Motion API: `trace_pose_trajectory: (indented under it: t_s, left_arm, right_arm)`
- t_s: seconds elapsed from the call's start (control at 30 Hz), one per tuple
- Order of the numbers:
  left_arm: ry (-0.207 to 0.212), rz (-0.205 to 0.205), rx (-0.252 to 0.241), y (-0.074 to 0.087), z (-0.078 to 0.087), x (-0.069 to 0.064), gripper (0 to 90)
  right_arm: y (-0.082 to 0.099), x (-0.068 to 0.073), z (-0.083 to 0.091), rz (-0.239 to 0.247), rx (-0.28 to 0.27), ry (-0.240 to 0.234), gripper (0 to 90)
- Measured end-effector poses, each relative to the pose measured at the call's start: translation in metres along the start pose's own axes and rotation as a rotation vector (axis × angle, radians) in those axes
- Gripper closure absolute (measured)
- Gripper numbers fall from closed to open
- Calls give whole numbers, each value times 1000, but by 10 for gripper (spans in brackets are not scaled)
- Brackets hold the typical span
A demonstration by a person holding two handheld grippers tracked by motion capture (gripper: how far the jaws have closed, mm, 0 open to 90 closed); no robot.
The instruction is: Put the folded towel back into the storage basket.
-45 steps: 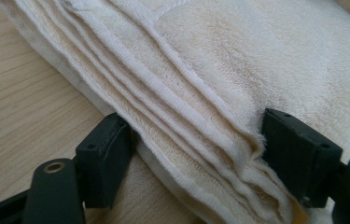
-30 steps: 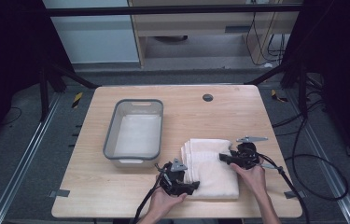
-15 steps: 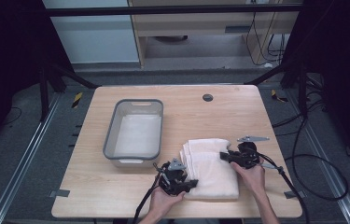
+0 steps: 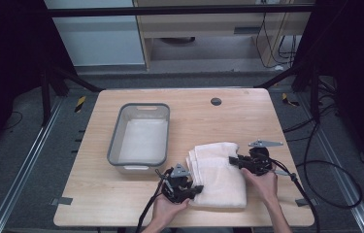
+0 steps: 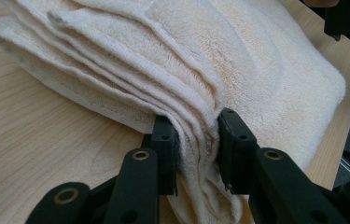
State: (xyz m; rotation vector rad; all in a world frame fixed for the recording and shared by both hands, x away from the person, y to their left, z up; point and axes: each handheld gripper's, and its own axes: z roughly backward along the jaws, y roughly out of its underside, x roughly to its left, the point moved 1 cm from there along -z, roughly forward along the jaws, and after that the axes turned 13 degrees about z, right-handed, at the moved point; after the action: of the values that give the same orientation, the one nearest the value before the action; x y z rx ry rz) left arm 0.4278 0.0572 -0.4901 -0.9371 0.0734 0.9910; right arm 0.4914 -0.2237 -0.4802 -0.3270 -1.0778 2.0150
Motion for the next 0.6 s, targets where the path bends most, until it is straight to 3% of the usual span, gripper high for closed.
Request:
trace_pose_trajectory:
  t_s: [0.13, 0.33, 0.6]
  left_arm:
    - [-3, -10, -6, -1, 5, -2, 702]
    - [-5, -37, -27, -6, 14, -8, 702]
    - [-25, -69, -54, -10, 23, -12, 702]
  right_arm:
    - [-4, 5, 5, 22, -24, 5, 716]
    - [-7, 6, 14, 15, -58, -3, 715]
    - [-15, 14, 20, 50, -96, 25, 713]
